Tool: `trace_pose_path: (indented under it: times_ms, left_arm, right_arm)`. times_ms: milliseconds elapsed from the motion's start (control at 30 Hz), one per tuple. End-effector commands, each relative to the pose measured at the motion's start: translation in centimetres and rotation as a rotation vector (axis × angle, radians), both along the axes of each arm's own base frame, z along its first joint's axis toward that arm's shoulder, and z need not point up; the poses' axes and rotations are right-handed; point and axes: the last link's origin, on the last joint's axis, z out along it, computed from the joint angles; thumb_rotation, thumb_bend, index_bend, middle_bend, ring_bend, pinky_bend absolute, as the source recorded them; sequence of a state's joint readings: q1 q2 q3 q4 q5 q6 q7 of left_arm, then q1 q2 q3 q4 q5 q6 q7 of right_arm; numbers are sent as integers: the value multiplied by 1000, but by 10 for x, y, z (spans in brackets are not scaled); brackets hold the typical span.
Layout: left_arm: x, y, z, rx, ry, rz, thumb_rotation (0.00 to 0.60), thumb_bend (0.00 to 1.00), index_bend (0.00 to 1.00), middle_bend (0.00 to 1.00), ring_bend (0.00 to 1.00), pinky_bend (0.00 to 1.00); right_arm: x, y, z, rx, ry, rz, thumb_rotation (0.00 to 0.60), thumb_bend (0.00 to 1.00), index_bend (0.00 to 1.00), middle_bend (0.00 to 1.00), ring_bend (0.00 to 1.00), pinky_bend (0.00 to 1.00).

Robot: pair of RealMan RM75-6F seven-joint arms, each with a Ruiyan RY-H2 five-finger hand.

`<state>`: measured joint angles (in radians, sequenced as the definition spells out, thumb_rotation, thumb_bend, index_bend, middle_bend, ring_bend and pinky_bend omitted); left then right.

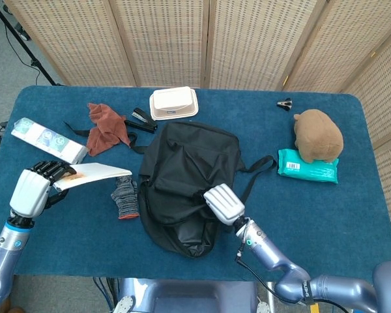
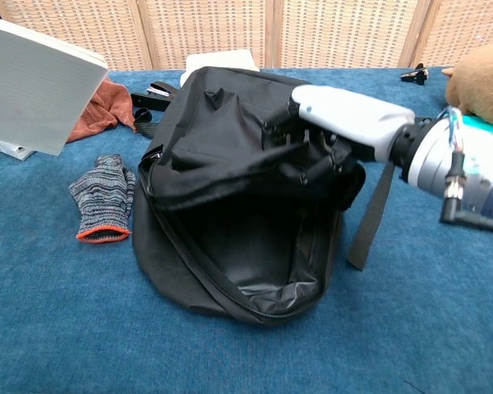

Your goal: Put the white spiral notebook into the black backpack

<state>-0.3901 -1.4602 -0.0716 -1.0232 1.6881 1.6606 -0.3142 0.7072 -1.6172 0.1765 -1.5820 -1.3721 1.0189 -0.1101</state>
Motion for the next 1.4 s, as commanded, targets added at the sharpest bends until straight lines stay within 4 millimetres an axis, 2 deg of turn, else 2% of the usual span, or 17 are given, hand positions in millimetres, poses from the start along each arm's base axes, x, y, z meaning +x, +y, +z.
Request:
trace_pose_path:
  times_ms: [33, 133, 400, 667, 867, 1067, 1400]
  left_arm:
    - [5, -6, -2, 3, -27, -100, 600, 629, 729, 596, 456, 528]
    - [8, -13, -7, 3, -57, -193, 600, 629, 741, 604, 455, 528]
    - [21, -28, -11, 3, -172, -372, 600, 628, 780, 637, 473, 533]
    - [43, -39, -24, -33, -225, -517, 600, 626, 790, 649, 482, 533]
    - [67, -38, -46, -78, -258, -595, 600, 623, 801, 662, 494, 533]
    - [95, -37, -76, -129, -260, -699, 600, 617, 801, 661, 495, 533]
    - [119, -35, -119, -199, -224, -764, 600, 610, 805, 662, 495, 533]
  right_arm:
    - [7, -10, 16, -1, -70, -49, 600, 614, 582, 559, 559, 645]
    - [10, -21, 28, -23, -81, -82, 600, 614, 589, 567, 560, 645]
    - [6, -41, 45, -35, -103, -189, 600, 614, 605, 580, 561, 645]
    - [10, -50, 52, 11, -125, -258, 600, 615, 612, 586, 564, 648]
    - [15, -52, 53, 56, -119, -288, 600, 624, 616, 591, 567, 650]
    - [18, -51, 57, 102, -113, -303, 600, 629, 620, 594, 568, 650]
    - [16, -52, 65, 127, -103, -318, 600, 629, 623, 599, 573, 649]
